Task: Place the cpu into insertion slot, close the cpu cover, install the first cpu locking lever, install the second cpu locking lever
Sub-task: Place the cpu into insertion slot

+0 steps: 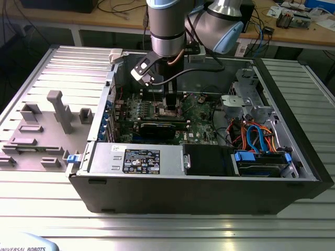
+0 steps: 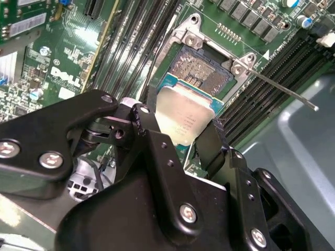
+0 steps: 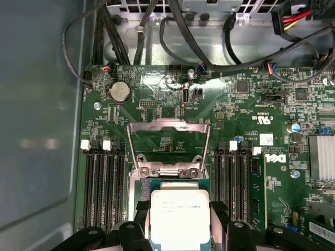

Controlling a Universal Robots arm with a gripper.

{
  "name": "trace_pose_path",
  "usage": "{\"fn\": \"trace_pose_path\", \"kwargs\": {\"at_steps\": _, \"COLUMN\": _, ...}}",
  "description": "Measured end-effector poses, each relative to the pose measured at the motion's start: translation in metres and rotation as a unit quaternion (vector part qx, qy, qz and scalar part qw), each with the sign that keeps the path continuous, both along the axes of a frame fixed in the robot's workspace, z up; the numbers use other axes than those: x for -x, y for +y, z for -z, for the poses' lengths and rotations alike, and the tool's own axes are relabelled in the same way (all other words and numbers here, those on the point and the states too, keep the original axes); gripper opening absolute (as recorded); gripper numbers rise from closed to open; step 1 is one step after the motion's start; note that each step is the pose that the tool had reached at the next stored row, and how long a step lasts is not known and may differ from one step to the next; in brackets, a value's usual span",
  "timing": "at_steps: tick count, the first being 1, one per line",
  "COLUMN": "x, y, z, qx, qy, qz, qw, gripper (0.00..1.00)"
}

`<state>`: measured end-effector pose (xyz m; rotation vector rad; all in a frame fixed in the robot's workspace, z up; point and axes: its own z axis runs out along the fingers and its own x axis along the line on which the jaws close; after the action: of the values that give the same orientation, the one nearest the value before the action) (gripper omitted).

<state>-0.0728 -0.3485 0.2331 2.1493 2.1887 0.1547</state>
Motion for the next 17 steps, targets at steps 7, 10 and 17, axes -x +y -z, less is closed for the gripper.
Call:
{"fn": "trace_pose_path", "kwargs": {"at_steps": 7, "x": 0.0008, "y": 0.0003, "z": 0.0058, "qx": 0.0001, "qy": 0.0001, "qz": 0.000, "qw": 1.0000, "gripper": 0.54}}
{"fn": "trace_pose_path", "kwargs": {"at_steps": 10, "x": 0.0008, "y": 0.0003, "z": 0.0058, "qx": 0.0001, "qy": 0.0001, "qz": 0.000, "qw": 1.0000, "gripper": 0.54}}
{"fn": "trace_pose_path", "kwargs": {"at_steps": 17, "x": 0.0011, "y": 0.0003, "z": 0.0061, "qx": 0.0005, "qy": 0.0000, "qz": 0.000, "qw": 1.0000, "gripper": 0.54}}
